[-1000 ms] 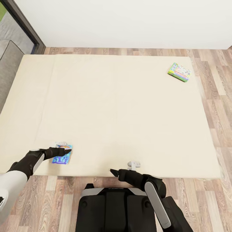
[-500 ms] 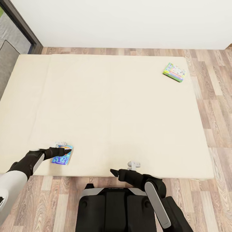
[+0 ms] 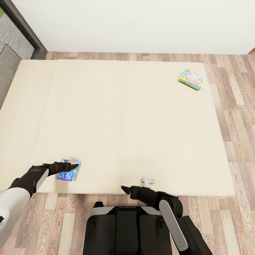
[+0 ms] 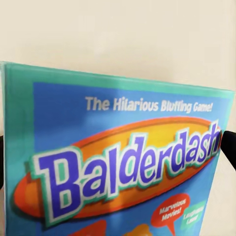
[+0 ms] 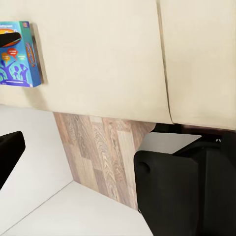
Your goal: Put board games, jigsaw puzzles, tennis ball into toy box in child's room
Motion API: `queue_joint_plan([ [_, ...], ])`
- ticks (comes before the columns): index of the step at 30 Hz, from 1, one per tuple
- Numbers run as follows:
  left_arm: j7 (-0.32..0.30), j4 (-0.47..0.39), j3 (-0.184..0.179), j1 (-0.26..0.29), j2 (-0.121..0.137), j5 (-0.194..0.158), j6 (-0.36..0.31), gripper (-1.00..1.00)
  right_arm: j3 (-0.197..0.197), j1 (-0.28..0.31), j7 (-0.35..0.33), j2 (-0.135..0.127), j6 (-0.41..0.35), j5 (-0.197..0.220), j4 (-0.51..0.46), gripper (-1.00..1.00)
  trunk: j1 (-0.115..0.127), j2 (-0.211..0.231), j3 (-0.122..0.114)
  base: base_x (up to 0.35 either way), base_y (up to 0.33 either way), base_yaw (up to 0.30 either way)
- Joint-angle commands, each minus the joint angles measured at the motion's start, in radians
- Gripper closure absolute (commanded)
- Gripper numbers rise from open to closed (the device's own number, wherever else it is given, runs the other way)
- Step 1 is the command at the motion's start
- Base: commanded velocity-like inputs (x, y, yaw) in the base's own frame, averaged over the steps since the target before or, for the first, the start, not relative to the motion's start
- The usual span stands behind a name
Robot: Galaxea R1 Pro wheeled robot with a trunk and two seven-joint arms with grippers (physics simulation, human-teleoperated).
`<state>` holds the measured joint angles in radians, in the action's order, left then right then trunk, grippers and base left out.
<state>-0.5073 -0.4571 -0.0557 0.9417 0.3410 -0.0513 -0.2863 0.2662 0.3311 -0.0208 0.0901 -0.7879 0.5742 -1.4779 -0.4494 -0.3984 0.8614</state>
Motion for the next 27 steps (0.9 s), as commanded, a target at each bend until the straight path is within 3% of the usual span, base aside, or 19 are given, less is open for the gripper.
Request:
queue_joint_plan([
  [1, 0.000, -0.002, -0.005, 0.000, 0.001, -0.005, -0.007, -1.00, -0.001, 0.000, -0.002, 0.000, -0.005, -0.002, -0.001, -1.00, -0.001, -0.002, 0.001, 0.000, 0.000, 0.000],
  [27, 0.000, -0.002, -0.004, 0.000, 0.001, -0.007, -0.008, -1.00, -0.001, 0.000, -0.002, 0.000, -0.005, -0.001, -0.001, -1.00, -0.001, -0.002, -0.003, 0.000, 0.000, 0.058],
])
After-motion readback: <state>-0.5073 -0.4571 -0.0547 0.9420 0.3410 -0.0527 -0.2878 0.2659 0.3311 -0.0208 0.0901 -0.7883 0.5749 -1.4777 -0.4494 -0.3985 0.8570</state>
